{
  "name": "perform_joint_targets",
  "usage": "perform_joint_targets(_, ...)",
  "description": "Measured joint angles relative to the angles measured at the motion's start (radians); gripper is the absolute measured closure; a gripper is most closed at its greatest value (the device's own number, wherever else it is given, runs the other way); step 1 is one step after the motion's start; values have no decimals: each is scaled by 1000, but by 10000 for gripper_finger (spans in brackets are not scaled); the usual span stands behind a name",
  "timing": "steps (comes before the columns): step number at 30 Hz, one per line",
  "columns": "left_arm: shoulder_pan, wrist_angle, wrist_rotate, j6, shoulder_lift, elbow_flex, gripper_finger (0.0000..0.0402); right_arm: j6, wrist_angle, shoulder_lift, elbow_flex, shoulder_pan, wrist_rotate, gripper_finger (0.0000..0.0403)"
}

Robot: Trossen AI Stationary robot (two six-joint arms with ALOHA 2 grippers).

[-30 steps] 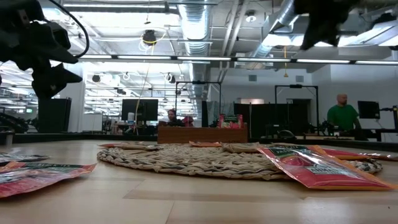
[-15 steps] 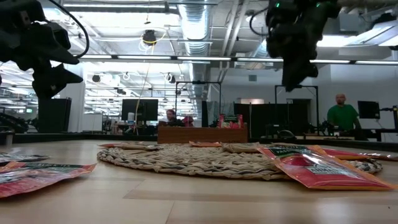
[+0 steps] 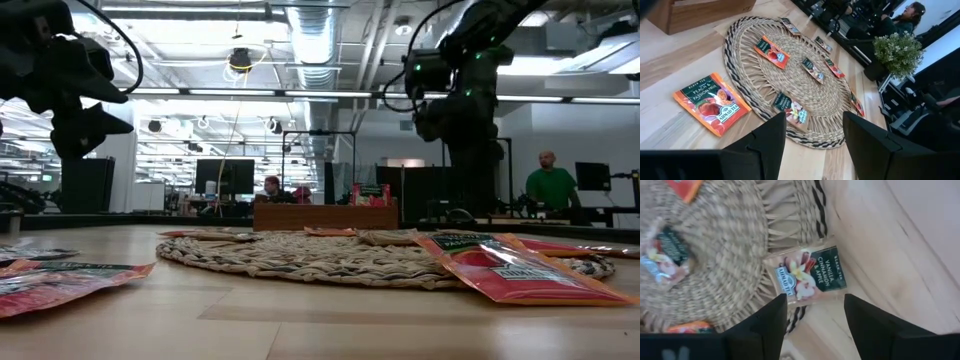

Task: Pick & Place Tea
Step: Put the brown tea bag into the middle section of the brown wooden organizer

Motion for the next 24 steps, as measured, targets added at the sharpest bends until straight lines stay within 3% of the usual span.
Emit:
perform_joint_targets(15, 0, 0, 0, -23, 0, 0, 214, -56, 66, 177, -1, -25, 3, 230)
perform_joint_targets(24, 0, -1, 0, -24, 0, 0, 214, -81, 70, 194, -1, -81, 1, 227)
